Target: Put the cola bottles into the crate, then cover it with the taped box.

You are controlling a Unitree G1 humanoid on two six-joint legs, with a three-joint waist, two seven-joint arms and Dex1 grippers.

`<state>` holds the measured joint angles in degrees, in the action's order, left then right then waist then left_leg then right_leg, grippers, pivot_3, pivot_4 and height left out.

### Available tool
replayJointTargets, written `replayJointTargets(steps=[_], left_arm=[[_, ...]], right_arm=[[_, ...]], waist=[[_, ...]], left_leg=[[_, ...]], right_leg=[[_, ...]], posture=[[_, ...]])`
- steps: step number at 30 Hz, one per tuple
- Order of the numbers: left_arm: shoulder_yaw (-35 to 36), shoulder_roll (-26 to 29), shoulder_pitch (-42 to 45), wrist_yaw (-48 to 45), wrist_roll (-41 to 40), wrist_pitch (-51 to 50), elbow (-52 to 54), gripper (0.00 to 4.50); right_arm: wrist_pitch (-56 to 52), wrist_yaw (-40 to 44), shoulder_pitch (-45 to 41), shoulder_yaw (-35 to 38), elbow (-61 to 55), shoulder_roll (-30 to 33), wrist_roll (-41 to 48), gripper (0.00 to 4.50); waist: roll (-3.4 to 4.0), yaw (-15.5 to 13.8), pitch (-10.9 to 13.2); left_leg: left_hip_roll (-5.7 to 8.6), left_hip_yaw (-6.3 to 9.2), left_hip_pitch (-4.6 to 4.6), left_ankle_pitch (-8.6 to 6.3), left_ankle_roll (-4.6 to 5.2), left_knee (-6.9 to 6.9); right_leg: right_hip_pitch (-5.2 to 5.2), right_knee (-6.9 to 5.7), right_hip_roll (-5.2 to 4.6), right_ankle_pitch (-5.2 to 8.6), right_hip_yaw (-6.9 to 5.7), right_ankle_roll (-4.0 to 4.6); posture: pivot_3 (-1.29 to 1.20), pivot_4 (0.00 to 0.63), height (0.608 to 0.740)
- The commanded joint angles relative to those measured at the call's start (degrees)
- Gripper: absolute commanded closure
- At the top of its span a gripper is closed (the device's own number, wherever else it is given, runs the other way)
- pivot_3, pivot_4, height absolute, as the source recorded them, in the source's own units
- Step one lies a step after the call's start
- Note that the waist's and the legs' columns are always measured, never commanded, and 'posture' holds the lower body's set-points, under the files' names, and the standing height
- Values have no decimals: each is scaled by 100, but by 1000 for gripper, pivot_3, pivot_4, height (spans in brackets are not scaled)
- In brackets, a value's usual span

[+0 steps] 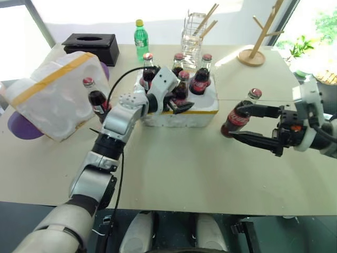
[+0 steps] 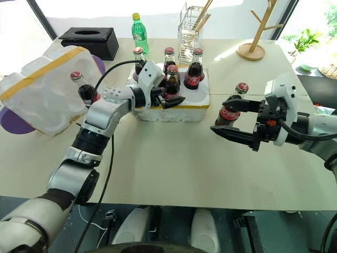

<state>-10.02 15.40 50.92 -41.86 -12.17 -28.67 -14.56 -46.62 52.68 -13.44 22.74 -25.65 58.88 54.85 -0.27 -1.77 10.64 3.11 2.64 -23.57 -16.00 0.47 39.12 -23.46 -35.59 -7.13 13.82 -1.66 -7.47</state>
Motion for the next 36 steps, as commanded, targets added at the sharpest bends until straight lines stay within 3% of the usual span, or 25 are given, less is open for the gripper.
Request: replayJointTargets(steps=[1,6,9,13,16,21,36], left_arm=[[701,380,-412,-194,-754,-549,1491,111],[1531,1192,-1509,-178,-1510,-1322,3276,111],[2439,1676,-2589,166,-1795,-1857,4169,111],[3532,1752,-3893,663,-2068,-2168,4962,111],[3968,1704,-4631,1056,-1759,-1917,5061,111],[4031,1620,-4615,1419,-1572,-1401,4549,111],[2653,1775,-3151,1214,-668,195,1877,111]], right_arm=[[119,36,-46,71,-14,-39,-28,0],[131,97,-121,-4,41,-27,-61,0],[156,154,-272,-126,154,-14,-116,0],[116,272,-422,-222,348,-34,-95,0],[-31,314,-623,-300,472,-104,88,0],[284,594,-876,-458,320,-266,15,0],[264,438,-861,-690,173,-406,-148,0]], waist=[[0,42,0],[3,107,-1],[6,126,-3],[2,96,0],[1,65,-1],[2,-52,-1],[2,-37,-2]], left_leg=[[-3,1,0,0,-1,-1],[-2,6,4,8,-14,0],[-3,5,11,-5,9,-2],[-5,6,13,-5,8,-1],[0,14,12,-6,8,-1],[2,20,12,-7,7,-1],[6,18,11,-6,5,-7]], right_leg=[[-2,-3,0,0,1,1],[2,-9,-3,1,3,2],[4,-10,-3,1,6,2],[2,-19,-1,2,10,4],[10,-10,-5,2,9,4],[12,-8,-5,4,5,13],[2,-16,-5,0,4,6]], posture=[[0,150,740],[0,150,740],[0,150,740],[0,150,740],[0,150,740],[0,150,740],[0,150,740]])
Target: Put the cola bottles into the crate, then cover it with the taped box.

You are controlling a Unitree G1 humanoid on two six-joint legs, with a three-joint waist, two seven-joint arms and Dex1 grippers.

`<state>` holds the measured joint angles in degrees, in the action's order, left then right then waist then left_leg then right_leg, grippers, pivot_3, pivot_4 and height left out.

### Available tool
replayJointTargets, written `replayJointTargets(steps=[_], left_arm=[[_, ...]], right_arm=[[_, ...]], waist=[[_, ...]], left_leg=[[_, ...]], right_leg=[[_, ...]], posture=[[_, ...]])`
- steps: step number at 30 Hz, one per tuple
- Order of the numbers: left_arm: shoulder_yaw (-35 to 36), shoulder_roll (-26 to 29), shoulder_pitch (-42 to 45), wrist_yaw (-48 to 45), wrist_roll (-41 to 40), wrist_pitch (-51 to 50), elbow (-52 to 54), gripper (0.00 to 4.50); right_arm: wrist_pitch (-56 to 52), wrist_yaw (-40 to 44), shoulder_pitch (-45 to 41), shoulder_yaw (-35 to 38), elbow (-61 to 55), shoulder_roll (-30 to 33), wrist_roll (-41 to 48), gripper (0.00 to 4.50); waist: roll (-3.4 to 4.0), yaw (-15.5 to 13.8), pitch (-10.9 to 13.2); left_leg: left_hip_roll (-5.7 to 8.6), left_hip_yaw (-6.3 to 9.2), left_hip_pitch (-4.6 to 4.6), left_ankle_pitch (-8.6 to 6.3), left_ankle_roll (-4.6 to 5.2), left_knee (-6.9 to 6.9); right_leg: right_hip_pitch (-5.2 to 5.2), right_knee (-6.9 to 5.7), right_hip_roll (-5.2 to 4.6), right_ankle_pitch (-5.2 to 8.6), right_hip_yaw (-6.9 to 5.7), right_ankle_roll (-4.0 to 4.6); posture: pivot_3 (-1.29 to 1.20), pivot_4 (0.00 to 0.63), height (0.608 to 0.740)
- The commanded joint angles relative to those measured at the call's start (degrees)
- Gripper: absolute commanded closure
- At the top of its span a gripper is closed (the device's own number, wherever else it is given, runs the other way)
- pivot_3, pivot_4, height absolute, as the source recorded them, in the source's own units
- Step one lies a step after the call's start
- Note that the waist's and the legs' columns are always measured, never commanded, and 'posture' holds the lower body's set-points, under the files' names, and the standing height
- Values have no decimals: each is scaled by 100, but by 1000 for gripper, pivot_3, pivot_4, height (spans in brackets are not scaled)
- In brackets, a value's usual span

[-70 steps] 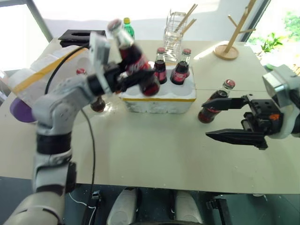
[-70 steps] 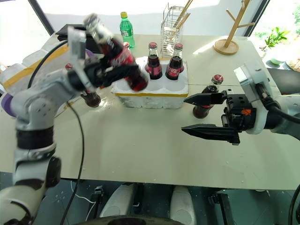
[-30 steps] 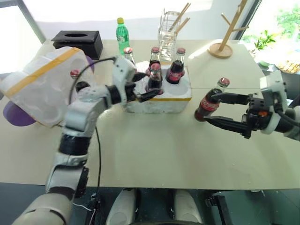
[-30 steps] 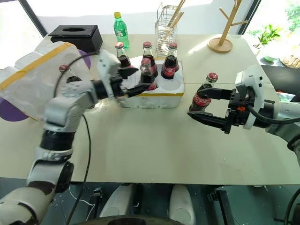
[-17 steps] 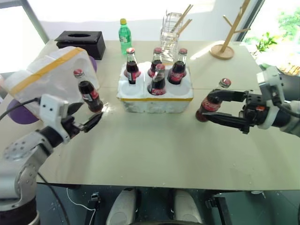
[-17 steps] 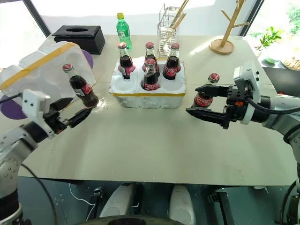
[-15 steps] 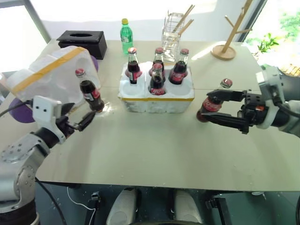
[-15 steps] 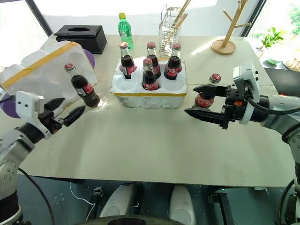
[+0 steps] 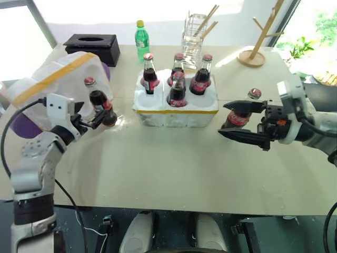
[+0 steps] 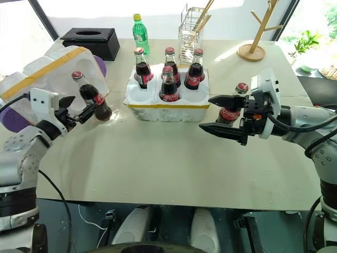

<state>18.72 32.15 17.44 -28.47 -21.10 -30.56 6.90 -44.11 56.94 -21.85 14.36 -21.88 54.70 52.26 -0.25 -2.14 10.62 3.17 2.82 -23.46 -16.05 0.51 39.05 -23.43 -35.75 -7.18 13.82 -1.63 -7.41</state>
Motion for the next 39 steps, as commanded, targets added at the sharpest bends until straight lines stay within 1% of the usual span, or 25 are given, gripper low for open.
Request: replayJointTargets(steps=[1,5,8,11,12,13,16,20,22,25,26,28,30,34,37,39], left_arm=[[-327,94,315,-172,295,495,-473,111],[-626,119,699,-190,628,857,-1324,111],[-628,111,818,-222,689,1108,-1695,111],[-518,107,847,-313,576,1219,-1735,901],[-510,133,829,-367,555,1229,-1694,1452],[-504,154,812,-397,544,1214,-1647,1787],[-338,241,773,-415,372,928,-1348,1769],[102,537,639,-611,-225,312,-522,1769],[339,808,506,-981,-923,-346,131,1769],[617,1386,340,-1594,-2093,-1396,1072,1769],[658,1541,348,-1733,-2350,-1586,1256,1769],[615,1714,629,-1813,-2673,-1840,1294,1769],[350,1646,1207,-1653,-2606,-1832,969,1769],[-654,1205,2260,-1399,-1537,-1038,-27,1769],[-1407,778,2802,-1305,-759,-471,-735,1769],[-1678,527,2972,-1342,-511,-289,-1026,1769]], right_arm=[[-5,26,-19,152,-216,23,131,0],[-40,67,-41,140,-230,54,158,0],[-65,53,-44,155,-244,51,187,0],[-87,58,13,181,-281,51,208,0],[-91,57,29,188,-292,47,209,0],[-95,54,36,193,-297,45,211,0],[-112,32,53,210,-317,37,226,0],[-111,12,137,256,-360,31,249,0],[-92,5,202,280,-387,30,240,0],[-74,-23,253,309,-400,30,219,0],[-70,-40,259,313,-401,19,218,0],[-76,-109,248,316,-386,-22,227,0],[-60,-155,234,287,-367,-53,198,0],[-37,-254,231,252,-413,-117,163,0],[-37,-320,258,284,-441,-134,165,0],[-35,-344,303,311,-453,-140,156,0]], waist=[[0,-3,0],[0,-5,0],[-1,22,0],[-1,32,0],[-1,33,0],[-1,31,1],[-3,18,2],[-18,29,11],[-31,32,19],[-33,34,19],[-33,14,19],[-31,-16,18],[-32,-27,19],[-32,0,19],[-32,6,19],[-34,18,19]], left_leg=[[0,0,0,0,0,0],[1,0,0,0,0,1],[1,-1,0,0,0,1],[0,-1,-1,0,0,-1],[-1,-1,-1,0,0,-1],[-1,-1,-1,0,0,-1],[-1,-1,-2,0,0,-1],[-2,1,-12,0,0,-1],[-2,2,-20,1,-2,-1],[-1,4,-53,4,-7,5],[2,5,-68,9,-16,8],[6,4,-75,20,-34,10],[8,8,-75,20,-33,10],[9,13,-64,23,-31,11],[10,10,-61,23,-30,10],[10,7,-64,25,-35,10]], right_leg=[[0,0,0,0,0,0],[2,0,-1,0,-1,0],[-1,-1,0,0,0,-1],[-6,-5,0,0,0,-1],[-5,-5,0,0,0,-1],[-5,-5,-1,0,0,-1],[-6,-5,-2,0,0,-1],[-18,-6,-2,0,1,-1],[-26,-11,-2,0,1,0],[-58,-19,-7,0,2,0],[-73,-26,-11,0,1,0],[-80,-28,-14,0,1,0],[-78,-29,-13,0,-2,0],[-71,-40,1,-6,-5,6],[-70,-39,10,-5,-3,6],[-73,-38,13,-5,-3,6]], posture=[[0,150,740],[0,150,740],[0,150,740],[0,150,740],[0,150,740],[0,150,740],[0,150,740],[0,150,740],[0,150,740],[0,150,740],[0,150,740],[0,150,740],[0,150,740],[0,150,740],[0,150,740],[0,150,740]])
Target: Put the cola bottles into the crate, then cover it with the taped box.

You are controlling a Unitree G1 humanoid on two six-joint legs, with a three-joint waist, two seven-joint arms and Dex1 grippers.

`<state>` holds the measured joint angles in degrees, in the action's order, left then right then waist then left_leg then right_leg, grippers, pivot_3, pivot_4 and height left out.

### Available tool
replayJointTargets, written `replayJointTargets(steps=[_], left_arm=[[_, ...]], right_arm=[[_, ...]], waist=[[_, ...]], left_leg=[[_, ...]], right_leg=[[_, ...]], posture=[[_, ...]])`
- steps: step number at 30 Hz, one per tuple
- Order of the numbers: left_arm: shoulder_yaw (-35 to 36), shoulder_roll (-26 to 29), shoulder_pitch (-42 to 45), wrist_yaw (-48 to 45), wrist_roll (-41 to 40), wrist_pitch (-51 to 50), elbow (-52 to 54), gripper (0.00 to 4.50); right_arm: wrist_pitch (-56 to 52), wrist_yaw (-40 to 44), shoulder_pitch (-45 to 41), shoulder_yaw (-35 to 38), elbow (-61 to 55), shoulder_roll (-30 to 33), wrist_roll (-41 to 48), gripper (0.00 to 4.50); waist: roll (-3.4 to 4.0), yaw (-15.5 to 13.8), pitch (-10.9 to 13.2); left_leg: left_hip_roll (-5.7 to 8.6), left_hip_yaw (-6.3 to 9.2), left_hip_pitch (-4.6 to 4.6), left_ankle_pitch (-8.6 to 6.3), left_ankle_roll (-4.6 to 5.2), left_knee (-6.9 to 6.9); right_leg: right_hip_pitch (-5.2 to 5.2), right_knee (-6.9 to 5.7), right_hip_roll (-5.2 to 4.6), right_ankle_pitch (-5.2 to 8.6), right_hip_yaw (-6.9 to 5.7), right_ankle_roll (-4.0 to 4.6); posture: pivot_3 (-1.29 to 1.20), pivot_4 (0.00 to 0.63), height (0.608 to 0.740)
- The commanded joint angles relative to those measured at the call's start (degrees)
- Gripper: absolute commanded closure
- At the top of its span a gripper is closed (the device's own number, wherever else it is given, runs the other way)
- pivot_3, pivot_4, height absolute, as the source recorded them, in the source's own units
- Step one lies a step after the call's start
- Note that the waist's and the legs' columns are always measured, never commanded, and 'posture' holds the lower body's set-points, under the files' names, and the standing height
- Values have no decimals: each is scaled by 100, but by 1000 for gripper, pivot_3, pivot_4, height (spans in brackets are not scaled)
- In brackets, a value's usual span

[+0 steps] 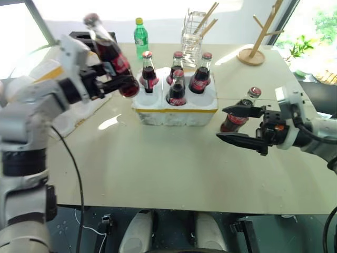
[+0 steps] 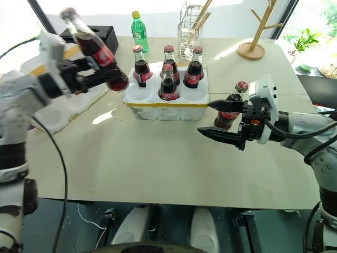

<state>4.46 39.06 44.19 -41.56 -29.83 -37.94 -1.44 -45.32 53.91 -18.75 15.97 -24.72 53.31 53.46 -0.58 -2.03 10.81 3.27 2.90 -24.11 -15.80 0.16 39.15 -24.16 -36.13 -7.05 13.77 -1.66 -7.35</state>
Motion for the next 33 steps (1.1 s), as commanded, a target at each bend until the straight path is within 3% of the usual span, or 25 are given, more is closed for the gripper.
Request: replayJointTargets(steps=[1,18,20,22,29,33], left_arm=[[-336,-253,314,-102,416,507,-252,1769],[-702,-939,-244,74,1383,1147,-646,1769],[-715,-1039,-352,90,1410,1191,-708,720],[-683,-1088,-408,50,1384,1179,-684,90],[-125,-861,-559,17,1044,793,-199,90],[665,-436,-456,-78,257,115,437,90]], right_arm=[[84,-62,19,161,-180,-7,34,0],[213,-280,94,37,-201,-158,-152,0],[216,-344,88,48,-229,-161,-176,0],[203,-358,55,40,-231,-149,-161,0],[192,-169,-19,83,-103,-48,-128,0],[190,-139,31,238,-148,-26,-60,0]], waist=[[-5,16,3],[-6,131,3],[-3,129,1],[-3,118,0],[-2,146,-1],[-3,148,-1]], left_leg=[[0,-2,-4,2,-4,0],[-8,0,-15,8,-13,3],[-8,0,-14,8,-13,4],[-8,0,-13,8,-13,4],[-9,2,-7,6,-10,5],[-15,2,-7,6,-10,4]], right_leg=[[-4,0,0,0,1,0],[-15,0,0,0,5,0],[-15,-1,0,0,6,0],[-14,-1,0,0,7,0],[-10,-4,1,0,6,0],[-14,-6,3,0,7,0]], posture=[[0,150,740],[0,150,740],[0,150,740],[0,150,740],[0,150,740],[0,150,740]])
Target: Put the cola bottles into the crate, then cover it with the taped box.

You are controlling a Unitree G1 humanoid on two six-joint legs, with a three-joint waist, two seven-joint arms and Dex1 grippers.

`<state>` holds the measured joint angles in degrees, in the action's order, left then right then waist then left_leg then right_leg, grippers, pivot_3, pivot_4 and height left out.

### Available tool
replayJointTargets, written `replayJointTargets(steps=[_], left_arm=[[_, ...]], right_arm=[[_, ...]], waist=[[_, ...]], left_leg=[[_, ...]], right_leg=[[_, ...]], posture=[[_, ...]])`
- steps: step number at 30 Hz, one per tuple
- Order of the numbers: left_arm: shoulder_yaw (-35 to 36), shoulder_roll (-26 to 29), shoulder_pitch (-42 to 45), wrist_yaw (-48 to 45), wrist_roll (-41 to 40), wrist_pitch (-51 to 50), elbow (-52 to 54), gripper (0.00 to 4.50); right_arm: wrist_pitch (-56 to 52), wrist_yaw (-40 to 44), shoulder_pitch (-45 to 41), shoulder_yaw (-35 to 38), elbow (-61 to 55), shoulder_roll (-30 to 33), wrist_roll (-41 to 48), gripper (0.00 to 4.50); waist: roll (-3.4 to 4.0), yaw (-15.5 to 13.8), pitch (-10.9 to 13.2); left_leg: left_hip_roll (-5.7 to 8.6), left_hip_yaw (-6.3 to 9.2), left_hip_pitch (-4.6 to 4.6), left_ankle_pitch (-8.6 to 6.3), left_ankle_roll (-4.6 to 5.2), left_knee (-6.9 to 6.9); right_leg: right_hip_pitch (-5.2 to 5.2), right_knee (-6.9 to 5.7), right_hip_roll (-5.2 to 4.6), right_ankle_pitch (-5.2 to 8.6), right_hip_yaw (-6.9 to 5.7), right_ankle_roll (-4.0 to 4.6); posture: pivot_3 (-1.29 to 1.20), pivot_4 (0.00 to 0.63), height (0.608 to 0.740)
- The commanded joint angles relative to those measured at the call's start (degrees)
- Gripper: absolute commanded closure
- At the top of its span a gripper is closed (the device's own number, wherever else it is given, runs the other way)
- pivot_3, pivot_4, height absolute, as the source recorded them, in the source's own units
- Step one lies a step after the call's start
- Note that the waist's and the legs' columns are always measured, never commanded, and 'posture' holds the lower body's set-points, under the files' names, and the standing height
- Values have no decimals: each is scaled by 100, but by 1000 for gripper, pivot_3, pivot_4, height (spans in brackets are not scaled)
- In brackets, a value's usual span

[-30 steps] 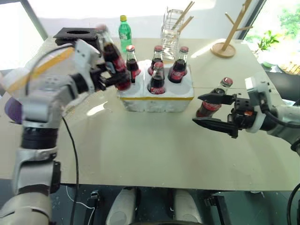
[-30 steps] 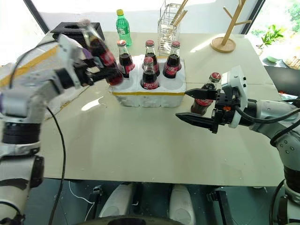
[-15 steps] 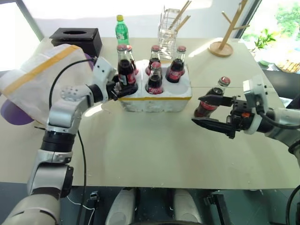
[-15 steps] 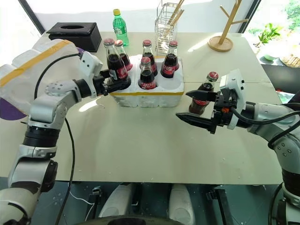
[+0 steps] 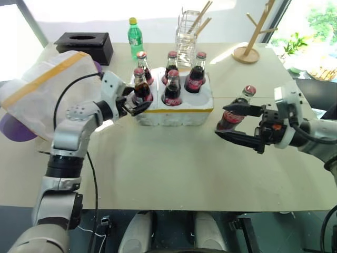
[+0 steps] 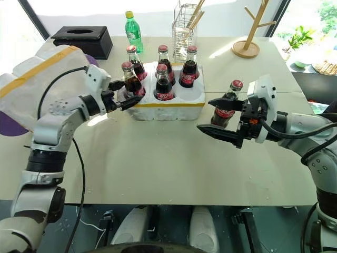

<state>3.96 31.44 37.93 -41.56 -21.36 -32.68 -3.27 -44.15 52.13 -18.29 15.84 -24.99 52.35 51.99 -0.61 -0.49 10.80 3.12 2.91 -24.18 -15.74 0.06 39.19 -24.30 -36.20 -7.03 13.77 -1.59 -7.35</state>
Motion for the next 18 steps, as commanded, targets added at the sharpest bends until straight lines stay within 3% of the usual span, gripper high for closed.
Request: replayJointTargets(steps=[1,5,10,14,18], left_arm=[[939,498,210,-125,-844,-670,784,90],[1602,1259,29,-497,-1756,-1527,1434,90],[2518,2389,-905,-1346,-2710,-2176,2201,90],[2874,2567,-1014,-1328,-3797,-2745,2544,90],[2450,2395,-1104,-1117,-3891,-2577,2894,90]], right_arm=[[60,33,0,310,-141,73,130,0],[-16,21,6,566,-223,39,472,0],[-44,-5,69,724,-252,62,645,0],[-26,-110,195,814,-235,36,613,0],[44,-440,520,1008,-241,-10,362,0]], waist=[[-1,-6,1],[1,-6,0],[3,-5,-1],[1,-43,0],[2,-30,-1]], left_leg=[[0,0,0,0,0,0],[-1,1,0,0,0,0],[-2,0,4,-1,1,-2],[-3,7,4,-10,17,-1],[0,12,18,-10,16,-2]], right_leg=[[0,0,0,0,0,0],[1,0,-1,0,2,0],[3,0,-1,1,6,1],[12,3,-1,1,5,2],[28,4,-2,1,6,2]], posture=[[0,150,740],[0,150,740],[0,150,740],[0,150,740],[0,150,740]])
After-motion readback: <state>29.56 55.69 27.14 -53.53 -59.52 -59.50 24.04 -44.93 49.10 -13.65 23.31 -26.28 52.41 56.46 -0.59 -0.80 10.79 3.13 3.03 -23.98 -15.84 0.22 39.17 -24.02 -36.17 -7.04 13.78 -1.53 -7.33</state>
